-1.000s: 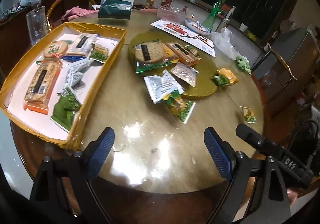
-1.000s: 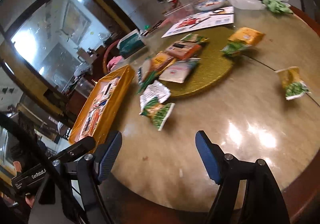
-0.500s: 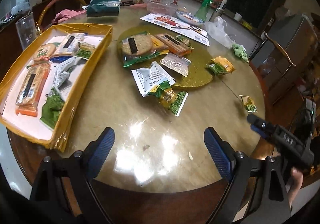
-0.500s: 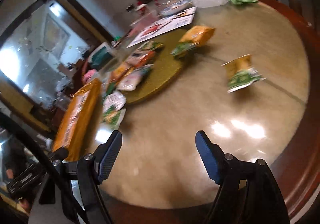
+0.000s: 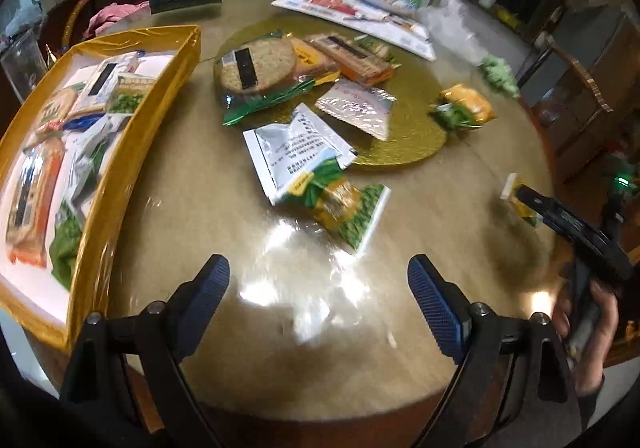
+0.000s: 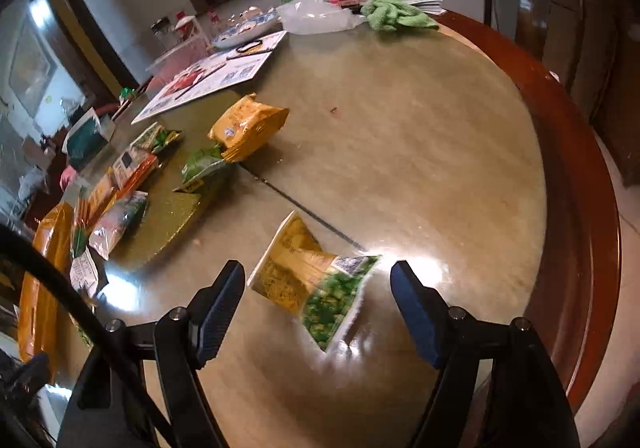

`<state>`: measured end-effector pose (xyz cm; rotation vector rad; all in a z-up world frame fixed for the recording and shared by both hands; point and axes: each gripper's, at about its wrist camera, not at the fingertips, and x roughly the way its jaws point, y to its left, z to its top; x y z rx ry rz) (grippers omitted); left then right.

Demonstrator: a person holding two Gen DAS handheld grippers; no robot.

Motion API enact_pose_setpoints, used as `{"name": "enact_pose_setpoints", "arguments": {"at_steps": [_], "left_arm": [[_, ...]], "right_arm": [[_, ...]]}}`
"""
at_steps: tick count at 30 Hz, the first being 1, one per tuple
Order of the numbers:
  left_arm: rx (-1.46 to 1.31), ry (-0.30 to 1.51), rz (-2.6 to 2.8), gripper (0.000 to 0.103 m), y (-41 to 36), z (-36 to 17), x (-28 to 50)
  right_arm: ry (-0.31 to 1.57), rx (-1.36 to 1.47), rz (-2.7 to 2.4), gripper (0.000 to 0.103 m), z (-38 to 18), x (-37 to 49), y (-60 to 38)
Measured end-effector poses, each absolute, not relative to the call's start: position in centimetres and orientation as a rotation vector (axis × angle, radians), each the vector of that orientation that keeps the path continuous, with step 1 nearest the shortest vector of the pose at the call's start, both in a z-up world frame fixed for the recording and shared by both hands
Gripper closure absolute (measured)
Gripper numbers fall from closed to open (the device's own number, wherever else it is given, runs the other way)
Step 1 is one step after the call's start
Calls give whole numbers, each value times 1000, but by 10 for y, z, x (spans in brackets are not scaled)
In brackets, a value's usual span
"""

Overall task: Organize snacks
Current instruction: 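Grasp a green pea bag with the left gripper while the right moves toward a yellow pea bag, then lift the green pea bag with the left gripper while the right grasps the yellow pea bag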

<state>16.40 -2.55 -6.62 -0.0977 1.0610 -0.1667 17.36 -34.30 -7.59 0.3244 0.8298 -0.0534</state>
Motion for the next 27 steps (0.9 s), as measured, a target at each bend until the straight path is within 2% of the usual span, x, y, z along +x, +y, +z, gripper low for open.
{"name": "enact_pose_setpoints", "arguments": {"at_steps": [1,5,7,9,10,11,12,14,16,19,23,27], "left_arm": [[-101,1074,-155,13,-28,-68,170],[-135,1099,-154,16,-42,-76,192],[-147,1102,-129,27,-46,-81,196],[-174,1129,-113,41,-47,-89,201],[-163,1105,-92,43,-47,-87,201],[-149,1093,-72,50,-48,-87,202],[-142,1095,-64,59,-48,-89,202],[-142,1080,-62,66,-47,-89,199],[-139,1071,-73,68,-46,-90,192],[-103,1080,-107,71,-49,-87,182],[-92,1090,-170,72,-52,-82,159],[-83,1085,-216,72,-54,-80,142]], "right_arm": [[827,313,-61,30,-76,172,-339],[822,251,-88,48,-76,174,-323],[822,268,-68,52,-75,177,-320],[829,278,-59,67,-75,180,-319],[833,281,-58,70,-75,180,-319],[834,305,-47,71,-75,179,-322],[833,323,-35,71,-76,178,-323],[829,357,4,71,-76,174,-325],[818,403,39,70,-76,166,-328],[767,451,64,61,-65,154,-336],[690,422,82,34,-45,143,-346],[725,386,84,33,-44,163,-352]]}}
